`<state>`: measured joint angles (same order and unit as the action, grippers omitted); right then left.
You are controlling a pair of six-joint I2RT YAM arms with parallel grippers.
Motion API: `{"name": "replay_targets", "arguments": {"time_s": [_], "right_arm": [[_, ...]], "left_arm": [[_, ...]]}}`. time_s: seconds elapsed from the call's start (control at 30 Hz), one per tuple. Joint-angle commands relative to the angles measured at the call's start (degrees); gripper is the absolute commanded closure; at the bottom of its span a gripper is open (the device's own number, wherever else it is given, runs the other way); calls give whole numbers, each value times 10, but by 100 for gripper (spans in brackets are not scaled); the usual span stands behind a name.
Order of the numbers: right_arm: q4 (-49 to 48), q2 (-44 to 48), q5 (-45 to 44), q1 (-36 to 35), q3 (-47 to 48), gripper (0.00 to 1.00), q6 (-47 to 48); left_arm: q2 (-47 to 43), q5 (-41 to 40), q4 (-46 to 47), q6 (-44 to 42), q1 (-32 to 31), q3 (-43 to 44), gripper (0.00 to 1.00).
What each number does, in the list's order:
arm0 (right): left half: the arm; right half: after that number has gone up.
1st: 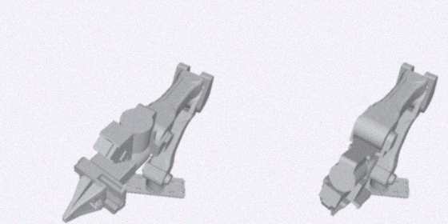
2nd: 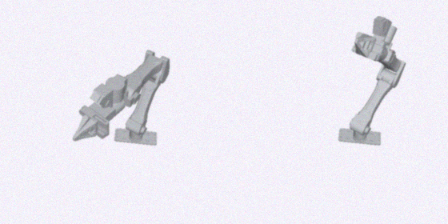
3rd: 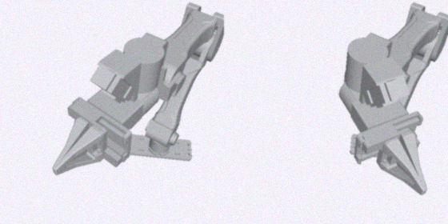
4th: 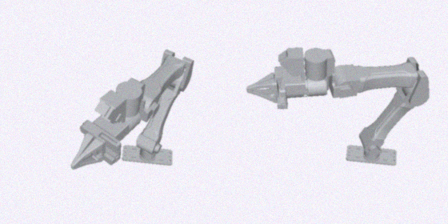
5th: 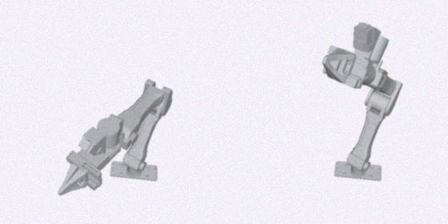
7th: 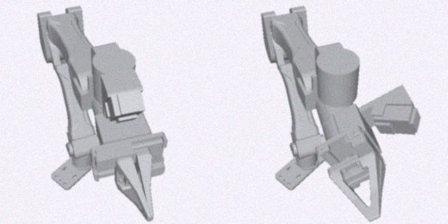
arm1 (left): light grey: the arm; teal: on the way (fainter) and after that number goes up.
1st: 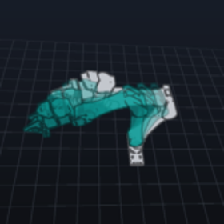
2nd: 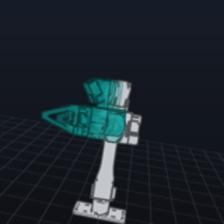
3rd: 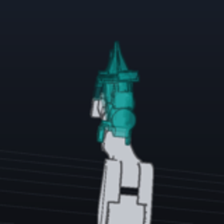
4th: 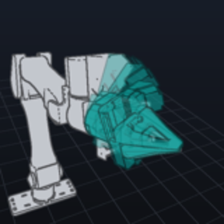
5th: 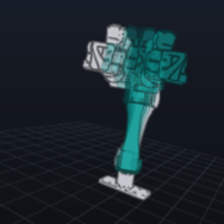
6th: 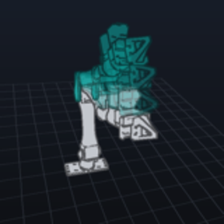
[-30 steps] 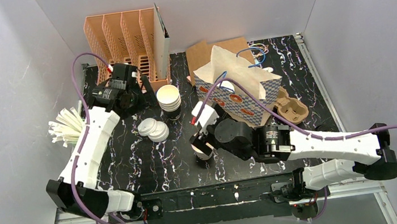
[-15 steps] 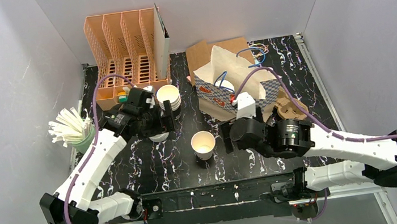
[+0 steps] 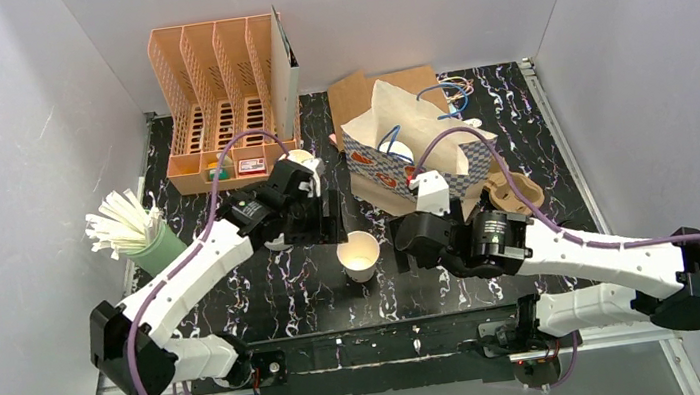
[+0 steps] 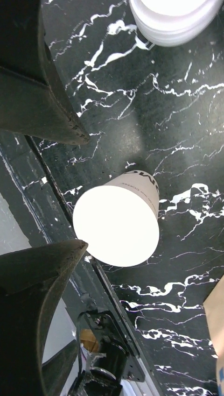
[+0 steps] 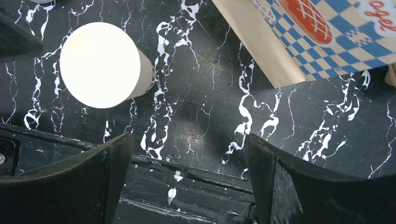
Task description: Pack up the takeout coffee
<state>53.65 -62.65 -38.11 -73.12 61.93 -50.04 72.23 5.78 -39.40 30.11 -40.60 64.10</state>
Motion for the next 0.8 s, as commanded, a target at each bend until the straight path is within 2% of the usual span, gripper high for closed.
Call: {"name": "replay_targets", "arguments": {"time_s": [0.0, 0.2, 0.3, 0.4, 0.57, 0.7, 0.77], "right_arm": [[-54, -12, -6, 3, -3, 4, 27], [-91, -21, -10, 4, 3, 5, 61], [-88, -22, -13, 4, 3, 5, 64], [-85, -19, -18, 3, 2, 5, 66], [-88, -10, -20, 4, -3, 5, 70], [-89, -9, -20, 4, -4, 5, 78], [-91, -8, -21, 4, -5, 5, 81]], "left_arm": [[22, 6, 36, -12, -23, -18, 31], [51, -43, 49, 4, -53, -26, 37], [62, -76, 51, 18, -71, -31, 43], [72, -98, 49, 27, -83, -33, 53], [70, -145, 34, 50, -88, -33, 76], [64, -187, 6, 65, -88, -25, 89], [60, -206, -8, 71, -88, -24, 93]]}}
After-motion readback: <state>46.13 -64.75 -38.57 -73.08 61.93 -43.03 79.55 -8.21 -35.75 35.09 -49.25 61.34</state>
